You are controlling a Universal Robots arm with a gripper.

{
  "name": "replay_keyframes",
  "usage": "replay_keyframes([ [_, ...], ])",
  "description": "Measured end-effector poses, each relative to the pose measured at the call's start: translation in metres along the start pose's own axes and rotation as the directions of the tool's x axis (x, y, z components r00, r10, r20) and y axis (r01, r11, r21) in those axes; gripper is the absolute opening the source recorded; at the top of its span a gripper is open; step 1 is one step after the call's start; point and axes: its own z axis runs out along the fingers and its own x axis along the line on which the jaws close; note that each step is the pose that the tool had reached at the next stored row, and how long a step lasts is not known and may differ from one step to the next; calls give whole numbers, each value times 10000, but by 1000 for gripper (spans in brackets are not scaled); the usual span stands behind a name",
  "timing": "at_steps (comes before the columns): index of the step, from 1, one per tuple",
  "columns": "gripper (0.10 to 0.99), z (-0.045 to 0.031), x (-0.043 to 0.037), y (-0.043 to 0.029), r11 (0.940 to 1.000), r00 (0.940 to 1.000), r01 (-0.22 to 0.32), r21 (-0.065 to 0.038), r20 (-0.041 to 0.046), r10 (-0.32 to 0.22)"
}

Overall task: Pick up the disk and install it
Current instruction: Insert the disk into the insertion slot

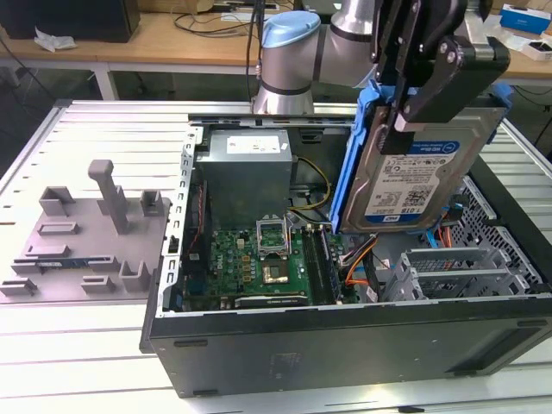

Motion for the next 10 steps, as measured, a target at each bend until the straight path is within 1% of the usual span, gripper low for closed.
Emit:
replay_keyframes([
  [3, 369, 3, 19, -150, 10000, 10000, 33, 0, 0, -33],
  [5, 369, 5, 29, -232, 10000, 10000, 50, -1, 0, -50],
  [7, 369, 7, 37, -329, 10000, 10000, 66, -1, 0, -66],
  [10, 369, 11, 46, -438, 10000, 10000, 87, -1, 0, -87],
])
